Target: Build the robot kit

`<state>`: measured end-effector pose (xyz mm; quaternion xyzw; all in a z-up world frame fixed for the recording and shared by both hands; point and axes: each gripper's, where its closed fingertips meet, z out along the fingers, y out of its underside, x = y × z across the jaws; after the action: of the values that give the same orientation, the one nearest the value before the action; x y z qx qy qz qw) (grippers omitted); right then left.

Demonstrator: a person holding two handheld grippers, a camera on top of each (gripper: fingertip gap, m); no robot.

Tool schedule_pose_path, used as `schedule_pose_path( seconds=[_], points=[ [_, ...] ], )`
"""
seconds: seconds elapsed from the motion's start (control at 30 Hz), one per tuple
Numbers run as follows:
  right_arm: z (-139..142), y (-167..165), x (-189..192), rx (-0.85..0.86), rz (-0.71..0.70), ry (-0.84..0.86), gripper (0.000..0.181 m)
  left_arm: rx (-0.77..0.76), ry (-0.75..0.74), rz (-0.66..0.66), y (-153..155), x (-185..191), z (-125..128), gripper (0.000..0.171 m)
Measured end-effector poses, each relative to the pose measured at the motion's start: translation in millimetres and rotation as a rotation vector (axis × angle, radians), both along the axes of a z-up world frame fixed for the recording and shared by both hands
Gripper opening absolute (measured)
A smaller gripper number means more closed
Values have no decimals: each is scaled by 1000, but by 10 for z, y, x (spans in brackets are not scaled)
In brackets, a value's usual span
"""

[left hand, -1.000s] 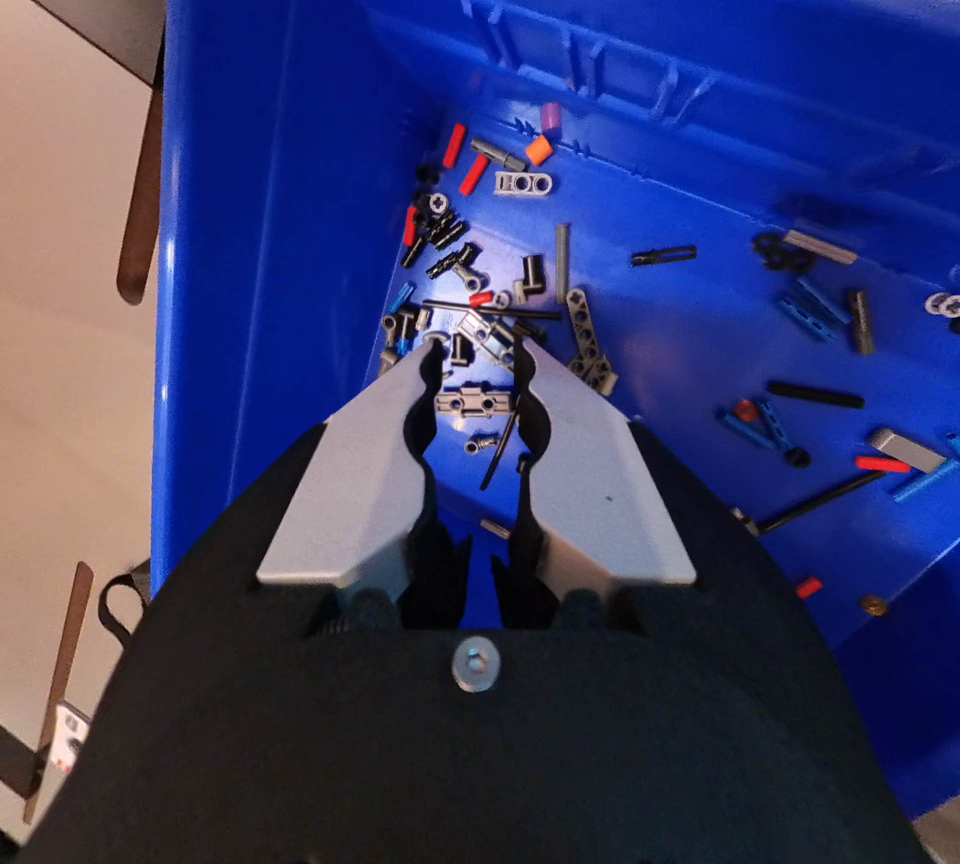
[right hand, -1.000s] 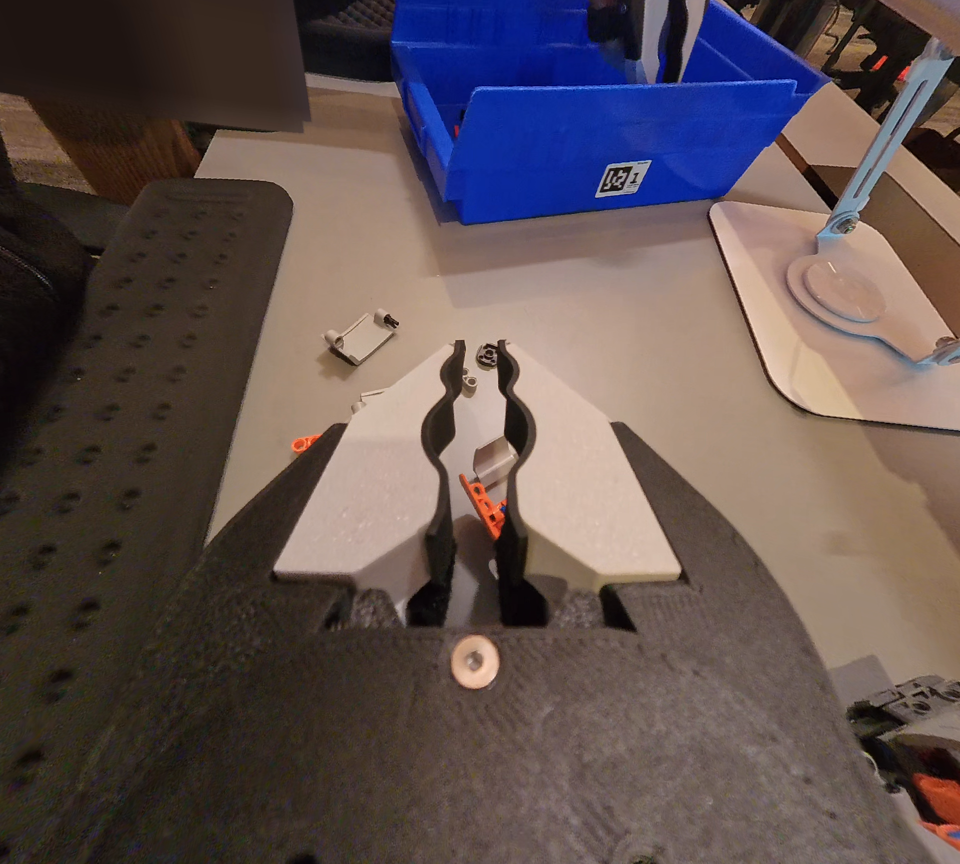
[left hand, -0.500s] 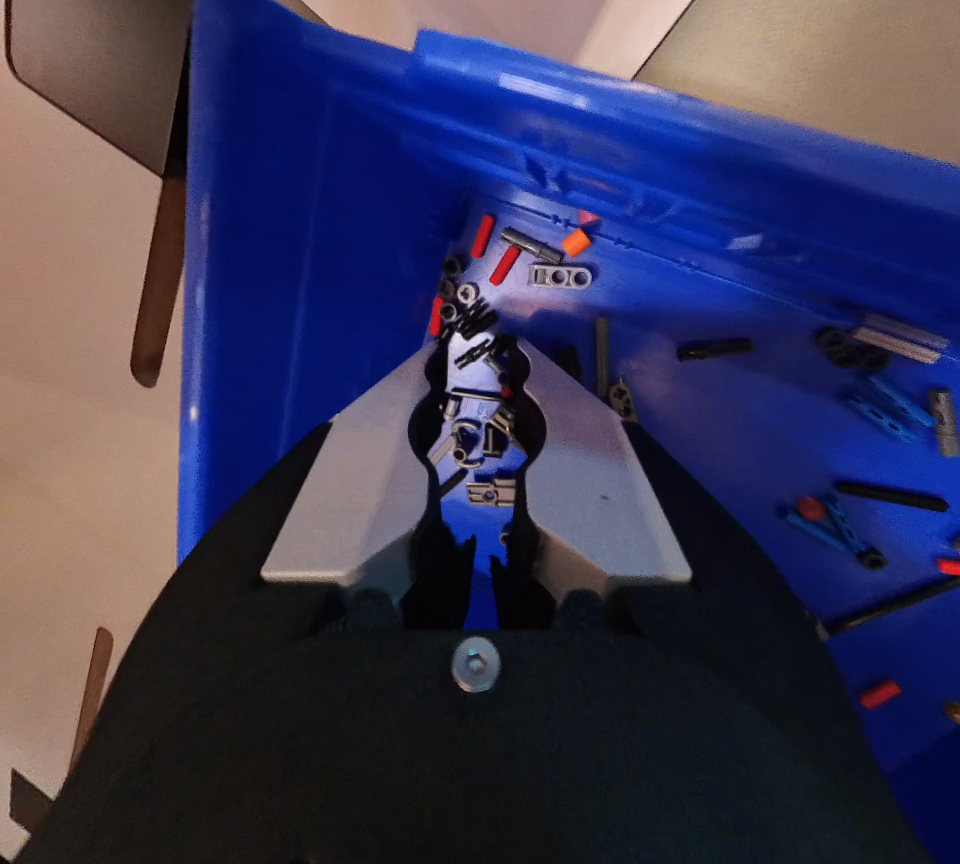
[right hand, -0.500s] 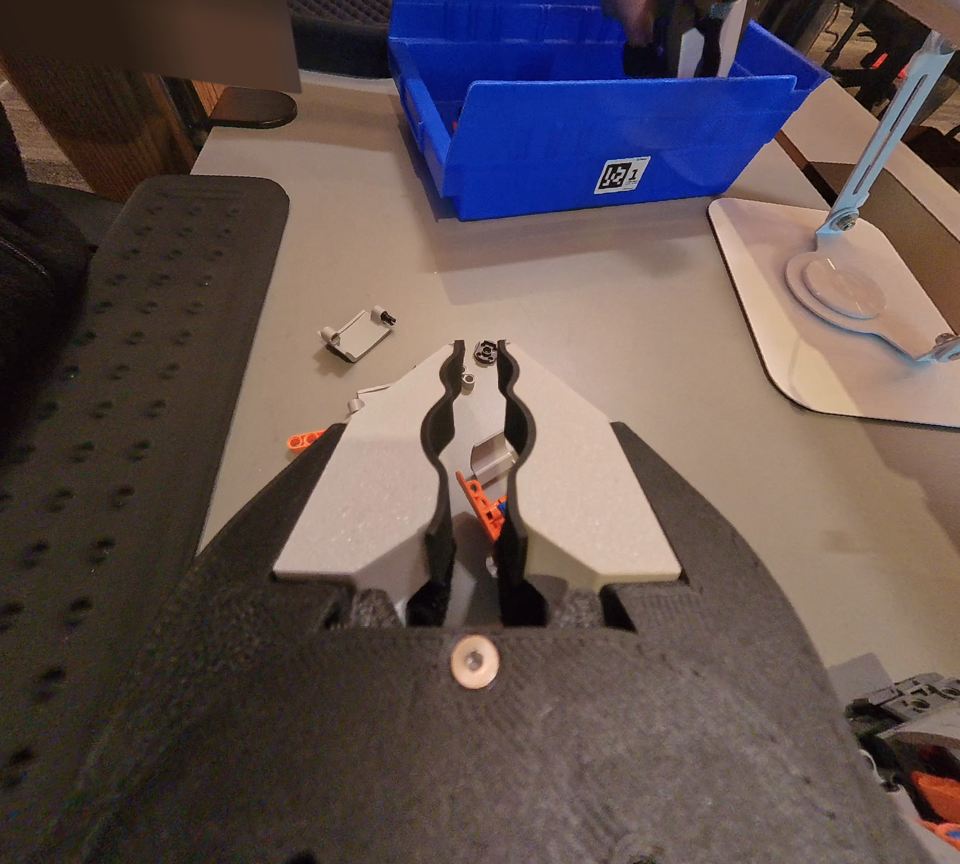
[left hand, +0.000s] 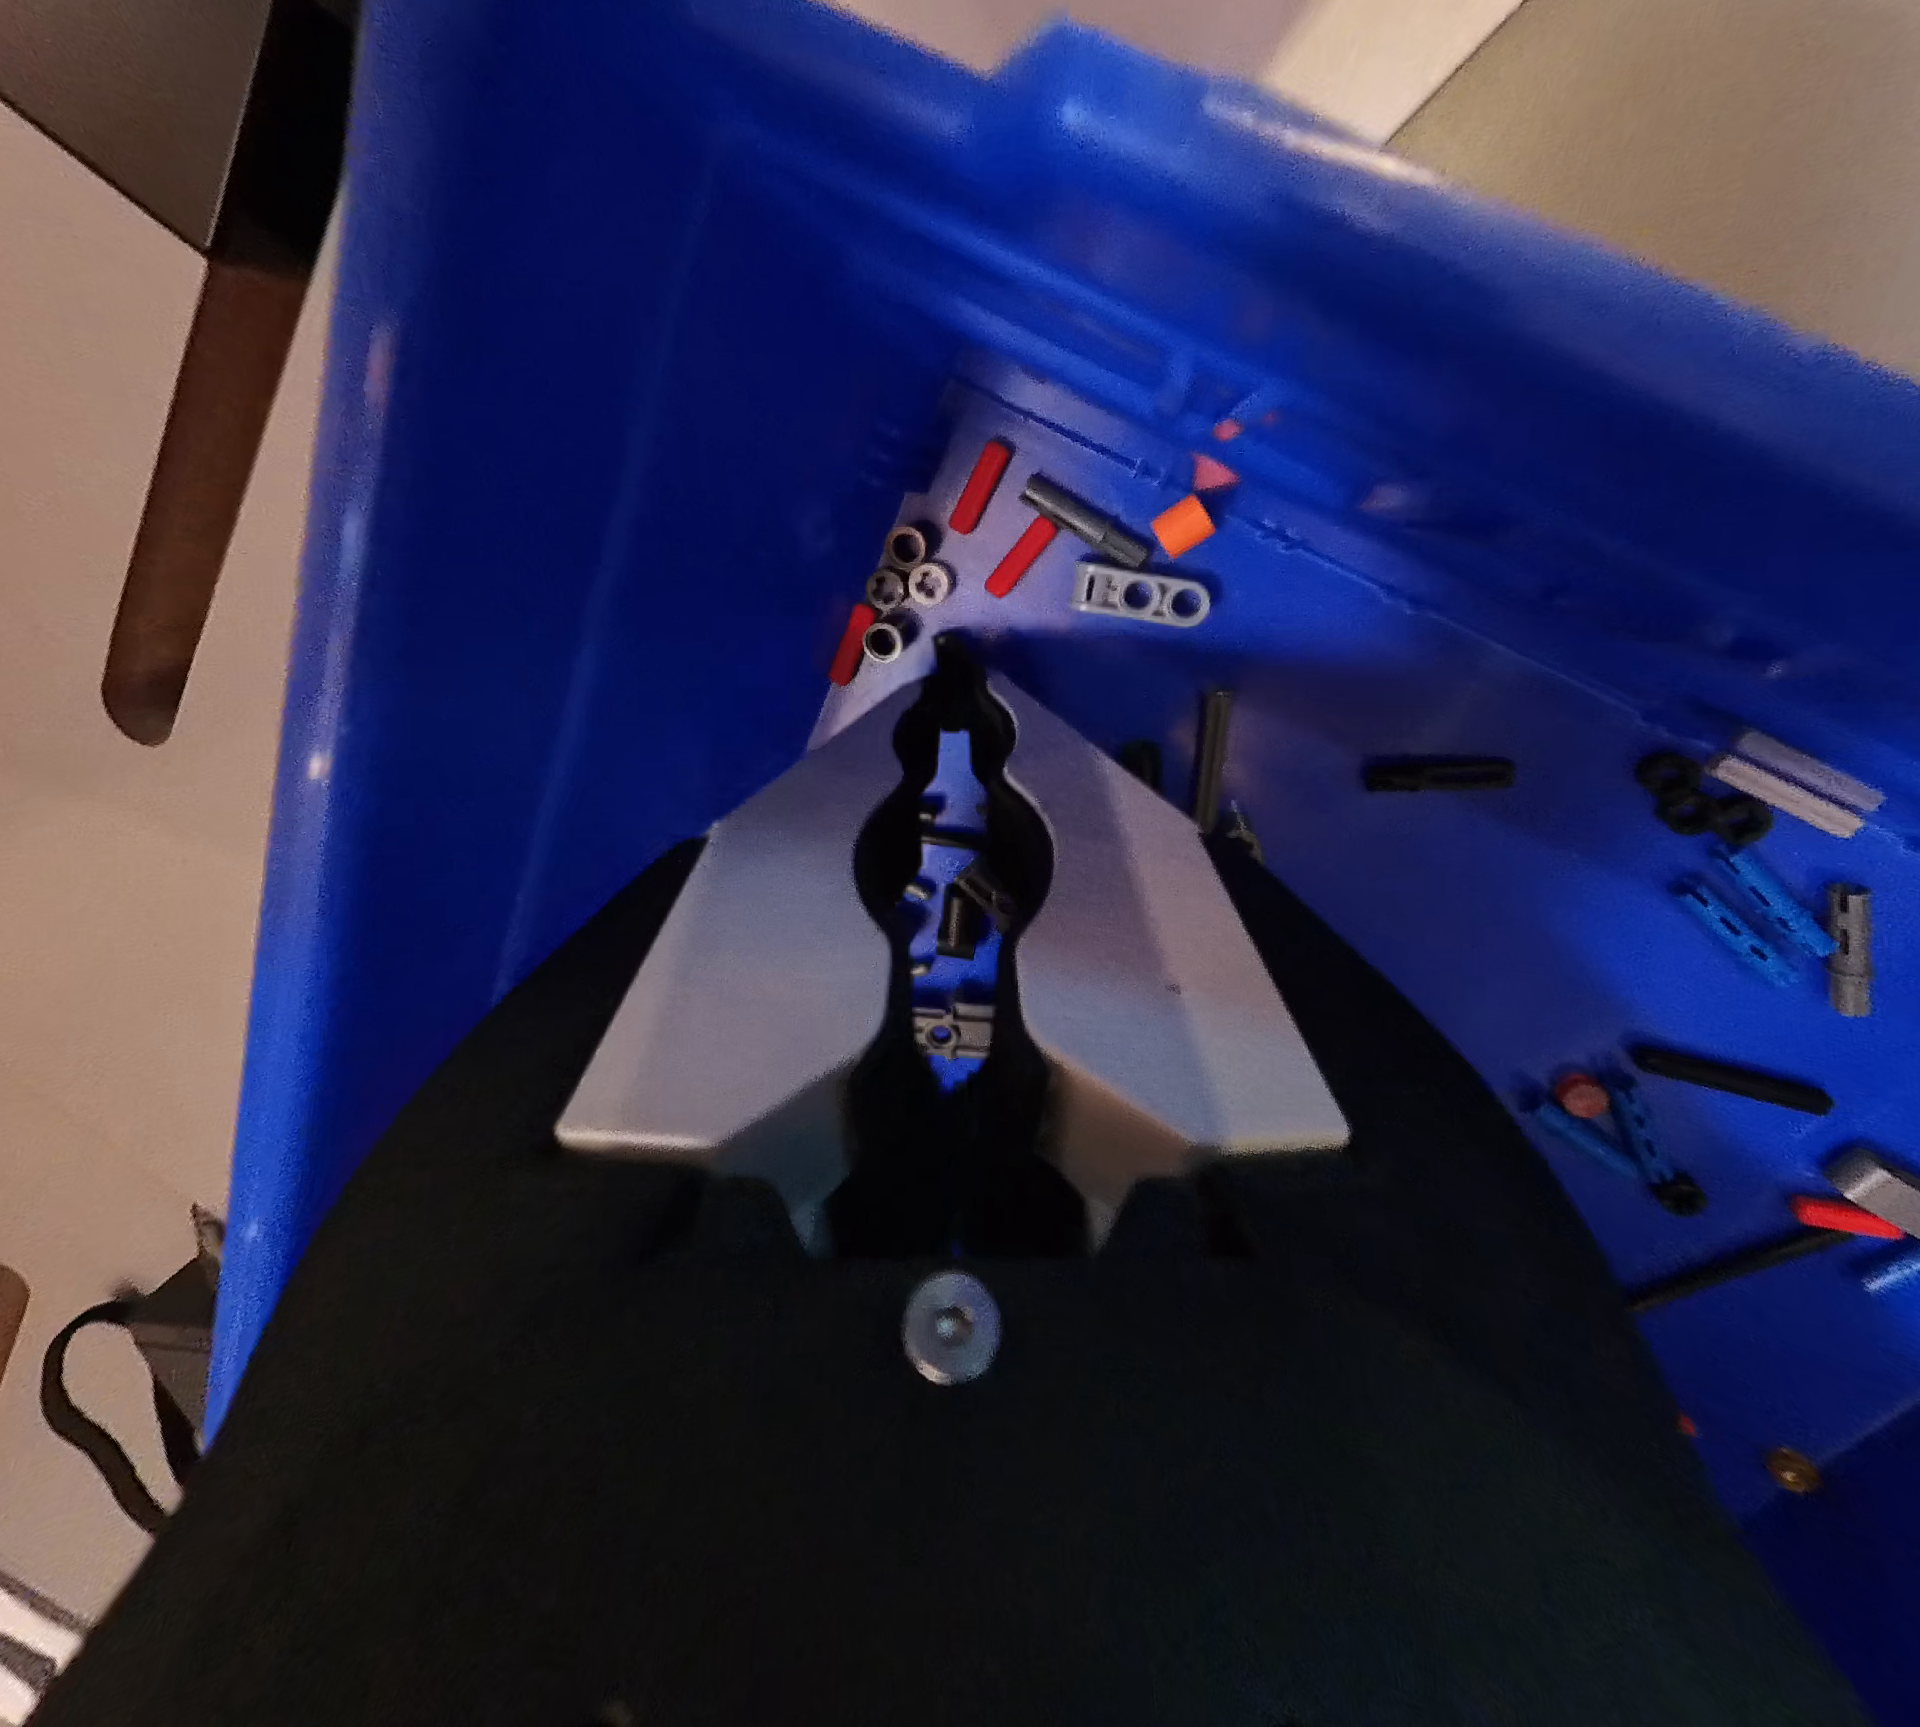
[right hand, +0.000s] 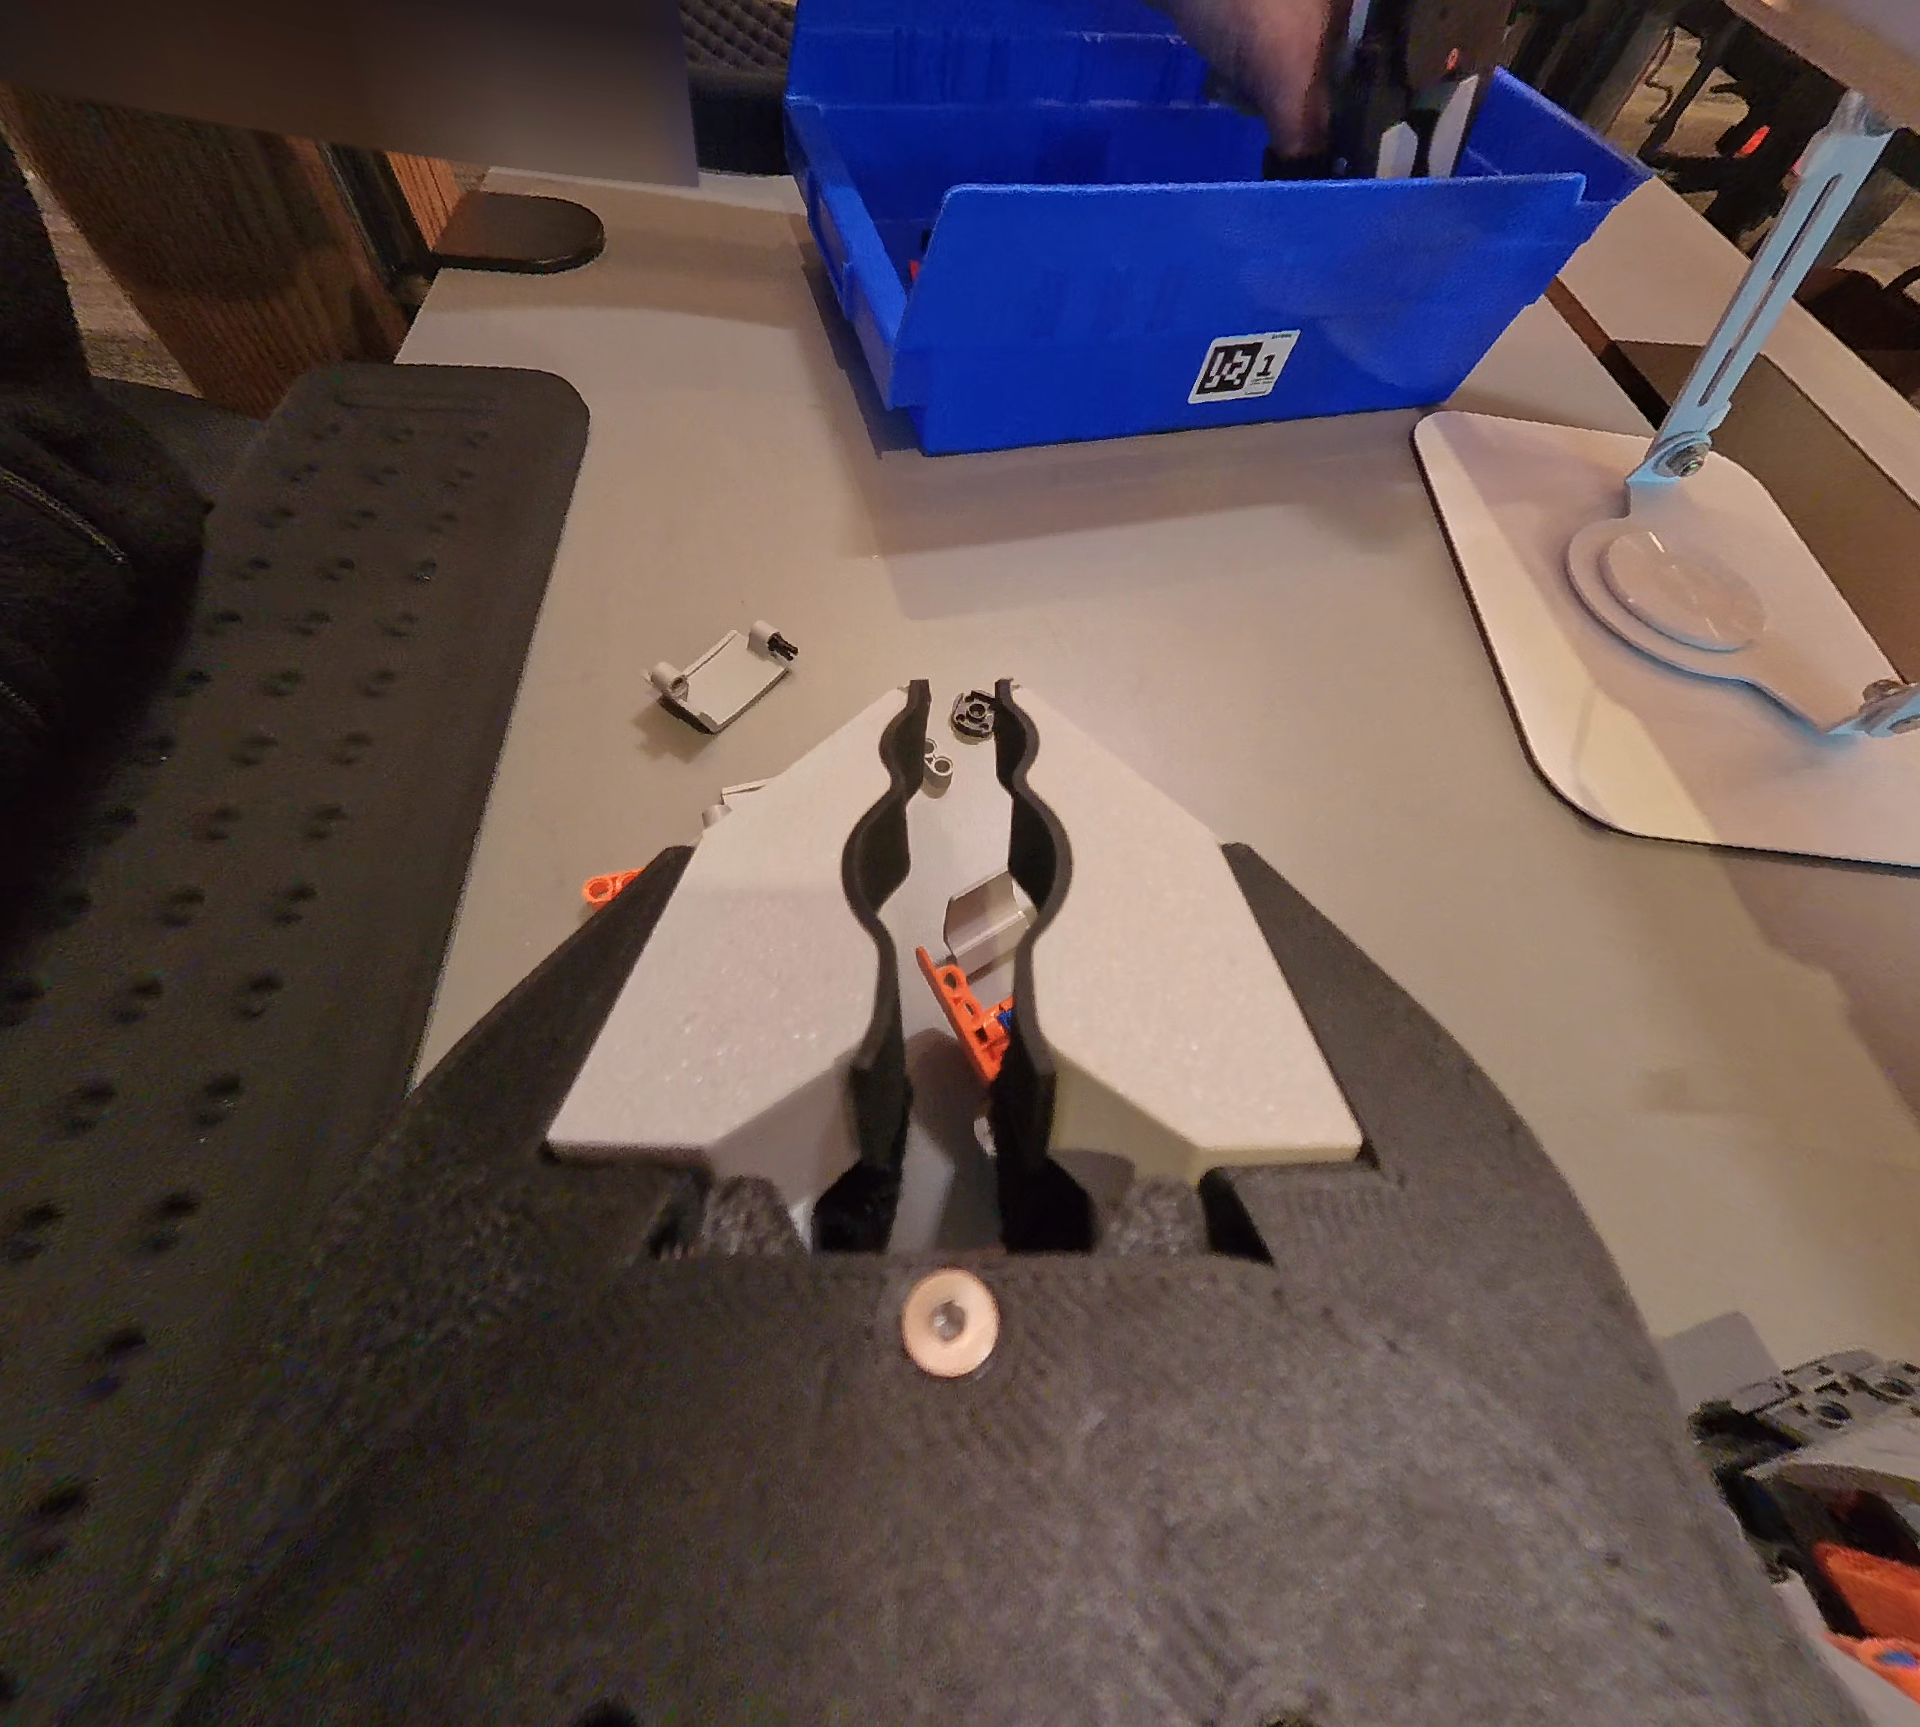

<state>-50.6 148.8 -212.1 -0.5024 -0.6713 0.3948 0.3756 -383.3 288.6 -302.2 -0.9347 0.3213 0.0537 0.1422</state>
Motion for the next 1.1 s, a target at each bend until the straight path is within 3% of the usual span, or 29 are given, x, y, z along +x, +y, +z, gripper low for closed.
schedule_pose_path(
  seconds=[0.17,0.47,0.9,1.1],
  points=[
    [17,-9,1,-2,3,5,10,-14,-28,4,-111,2,13,1],
    [25,6,3,-16,2,10,10,57,-179,23,-98,59,308,2],
    [72,-28,11,-12,11,19,10,108,-354,-73,-321,348,654,2],
    [113,-28,20,-12,11,29,10,192,-376,-150,-560,621,1131,2]
  ],
)
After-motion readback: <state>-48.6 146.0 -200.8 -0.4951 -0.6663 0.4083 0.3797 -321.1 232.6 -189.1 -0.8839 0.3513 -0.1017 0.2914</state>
